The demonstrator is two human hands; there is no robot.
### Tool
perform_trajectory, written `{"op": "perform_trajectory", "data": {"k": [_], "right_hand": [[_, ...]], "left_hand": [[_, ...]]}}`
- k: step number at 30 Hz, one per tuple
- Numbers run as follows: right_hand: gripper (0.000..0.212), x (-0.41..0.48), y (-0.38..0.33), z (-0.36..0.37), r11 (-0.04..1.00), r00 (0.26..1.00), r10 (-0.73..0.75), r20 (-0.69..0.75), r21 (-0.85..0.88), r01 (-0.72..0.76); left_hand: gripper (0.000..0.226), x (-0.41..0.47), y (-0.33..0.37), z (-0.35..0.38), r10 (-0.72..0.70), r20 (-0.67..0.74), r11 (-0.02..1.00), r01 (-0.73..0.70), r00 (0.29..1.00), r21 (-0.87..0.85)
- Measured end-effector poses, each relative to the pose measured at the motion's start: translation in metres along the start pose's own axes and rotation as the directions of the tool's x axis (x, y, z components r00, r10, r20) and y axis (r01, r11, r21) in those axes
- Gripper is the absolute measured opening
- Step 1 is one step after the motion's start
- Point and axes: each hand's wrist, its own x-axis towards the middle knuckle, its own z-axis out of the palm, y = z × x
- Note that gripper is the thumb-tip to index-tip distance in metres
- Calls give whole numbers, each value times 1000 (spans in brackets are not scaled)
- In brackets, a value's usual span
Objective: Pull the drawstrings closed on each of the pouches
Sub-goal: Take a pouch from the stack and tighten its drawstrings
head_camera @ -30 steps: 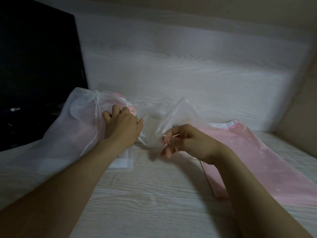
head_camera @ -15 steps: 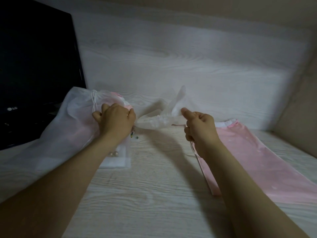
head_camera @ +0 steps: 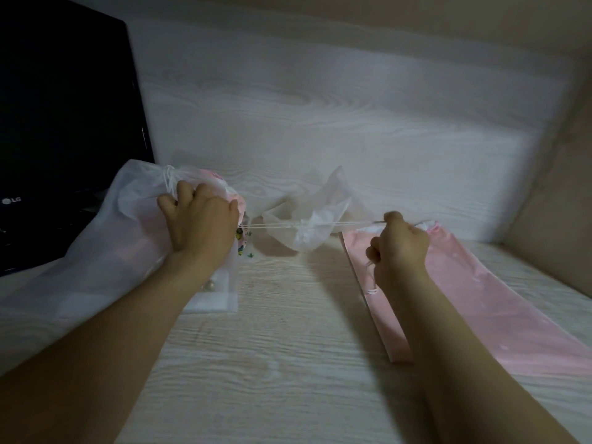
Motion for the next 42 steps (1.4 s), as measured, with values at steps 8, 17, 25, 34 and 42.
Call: {"op": "perform_trajectory", "data": {"k": [8, 17, 25, 34, 42], "right_hand": [[36, -3, 7, -1, 727, 945, -141, 296, -617, 302], [48, -9, 0, -4, 455, 852, -319, 416, -721, 522], [34, 0, 5, -1, 187, 769, -542, 338, -844, 503], [36, -8, 4, -1, 206, 675, -550, 492, -703, 680], [98, -21, 8, -1, 223, 539, -305, 785, -492, 842]], "left_hand": [[48, -8, 5, 1, 126, -36, 983, -130, 991, -127], [43, -21, 22, -42, 353, 213, 871, -236, 911, -431], [41, -25, 24, -49, 427, 280, 870, -308, 860, -384], [24, -22, 22, -43, 547, 282, 802, -398, 788, -445], [16, -21, 17, -43, 544, 208, 825, -474, 813, -307]]}}
